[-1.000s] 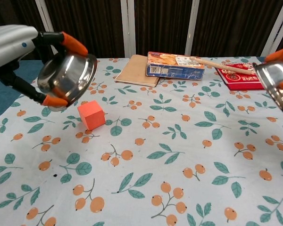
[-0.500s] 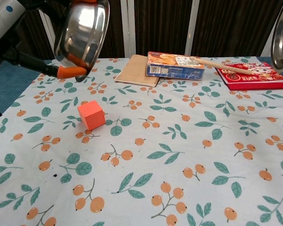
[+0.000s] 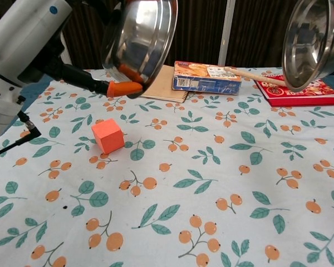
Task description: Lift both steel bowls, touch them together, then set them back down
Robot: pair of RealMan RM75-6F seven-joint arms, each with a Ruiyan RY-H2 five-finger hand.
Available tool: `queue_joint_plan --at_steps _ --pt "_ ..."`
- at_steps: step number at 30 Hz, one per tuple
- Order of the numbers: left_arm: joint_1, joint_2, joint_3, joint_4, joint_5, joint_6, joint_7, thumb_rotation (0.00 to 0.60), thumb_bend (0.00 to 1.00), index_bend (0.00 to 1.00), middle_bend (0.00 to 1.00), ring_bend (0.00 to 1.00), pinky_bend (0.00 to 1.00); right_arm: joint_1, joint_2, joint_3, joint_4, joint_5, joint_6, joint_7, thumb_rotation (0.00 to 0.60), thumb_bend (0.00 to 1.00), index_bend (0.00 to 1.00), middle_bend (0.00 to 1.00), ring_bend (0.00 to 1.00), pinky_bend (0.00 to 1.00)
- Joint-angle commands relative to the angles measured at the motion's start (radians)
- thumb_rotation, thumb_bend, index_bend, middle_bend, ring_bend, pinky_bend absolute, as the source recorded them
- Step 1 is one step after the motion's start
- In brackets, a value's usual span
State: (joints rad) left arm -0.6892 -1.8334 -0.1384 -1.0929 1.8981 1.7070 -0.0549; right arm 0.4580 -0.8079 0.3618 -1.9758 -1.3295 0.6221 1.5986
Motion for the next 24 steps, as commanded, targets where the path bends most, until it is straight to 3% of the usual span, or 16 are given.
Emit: queue_joint_plan --at_steps 1,10,19,24 --pt "-0.011 -0.008 -0.003 -0.001 -0.006 -0.015 0.007 0.6 0.29 0.5 0.61 0.49 0.74 0.023 -0.016 -0.005 -0.044 0.052 -0.002 -0.064 0.6 0.48 0.89 0.8 0.86 1.0" --pt "-0.034 -0.026 0.009 0.003 0.007 -0.024 0.031 0.6 0.29 0.5 0.61 0.49 0.74 0.1 -0.071 -0.007 -0.174 0.285 0.018 -0.289 0.6 0.48 0.89 0.8 0.86 1.0" --pt "-0.058 -0.041 0.009 -0.004 0.017 -0.029 0.051 0.6 0.29 0.51 0.61 0.49 0.74 0.183 -0.163 -0.026 -0.294 0.533 0.119 -0.512 0.6 0.51 0.89 0.8 0.86 1.0" --pt "-0.064 -0.04 0.013 -0.012 0.024 -0.029 0.072 0.6 0.29 0.51 0.61 0.49 0.74 0.222 -0.217 -0.029 -0.349 0.618 0.172 -0.612 0.6 0.51 0.89 0.8 0.86 1.0"
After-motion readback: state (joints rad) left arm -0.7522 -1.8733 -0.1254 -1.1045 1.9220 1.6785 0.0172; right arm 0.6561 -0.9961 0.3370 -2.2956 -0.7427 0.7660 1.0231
